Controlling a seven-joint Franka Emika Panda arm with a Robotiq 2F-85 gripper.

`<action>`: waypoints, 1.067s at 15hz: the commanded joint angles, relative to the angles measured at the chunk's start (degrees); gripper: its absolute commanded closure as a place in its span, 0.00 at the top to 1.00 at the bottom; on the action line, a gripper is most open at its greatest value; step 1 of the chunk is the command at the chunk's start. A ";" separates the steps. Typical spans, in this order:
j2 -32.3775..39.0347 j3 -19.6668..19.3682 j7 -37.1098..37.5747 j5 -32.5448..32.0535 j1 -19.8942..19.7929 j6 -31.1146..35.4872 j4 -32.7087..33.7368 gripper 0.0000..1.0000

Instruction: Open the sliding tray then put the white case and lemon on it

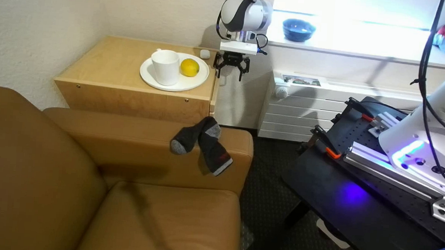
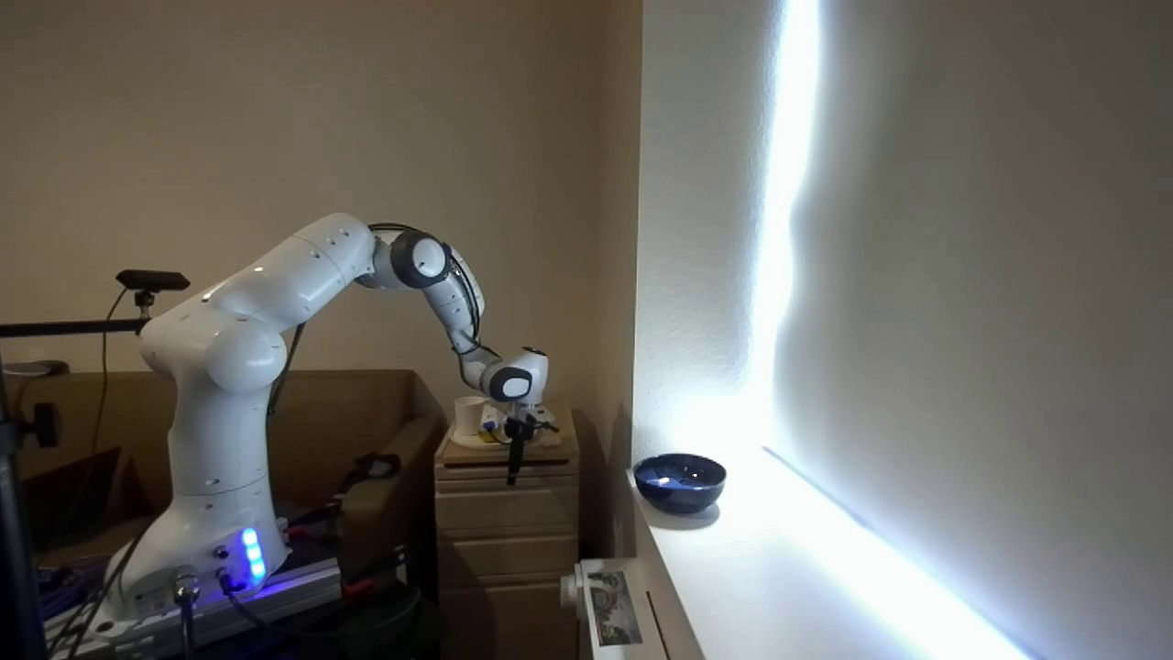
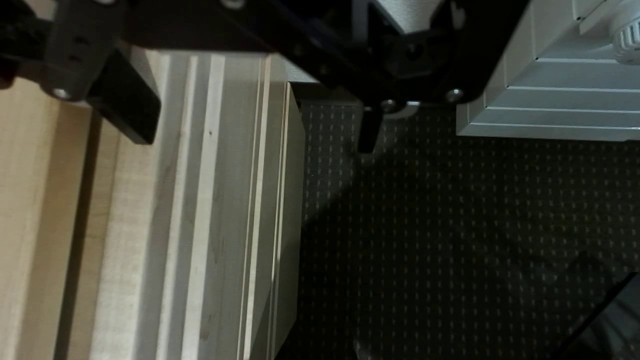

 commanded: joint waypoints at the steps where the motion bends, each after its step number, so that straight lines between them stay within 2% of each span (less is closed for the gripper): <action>1: -1.11 -1.25 2.30 -0.36 1.26 0.27 1.86 1.00; 5: -3.76 -1.13 1.93 0.17 1.11 2.73 -0.40 1.00; 6: 0.18 -0.06 0.01 0.02 0.05 -0.19 0.31 1.00; 11: 0.23 -0.33 0.60 0.04 0.31 0.30 0.64 1.00; 16: -6.86 -1.89 1.33 0.24 2.14 14.79 -7.13 1.00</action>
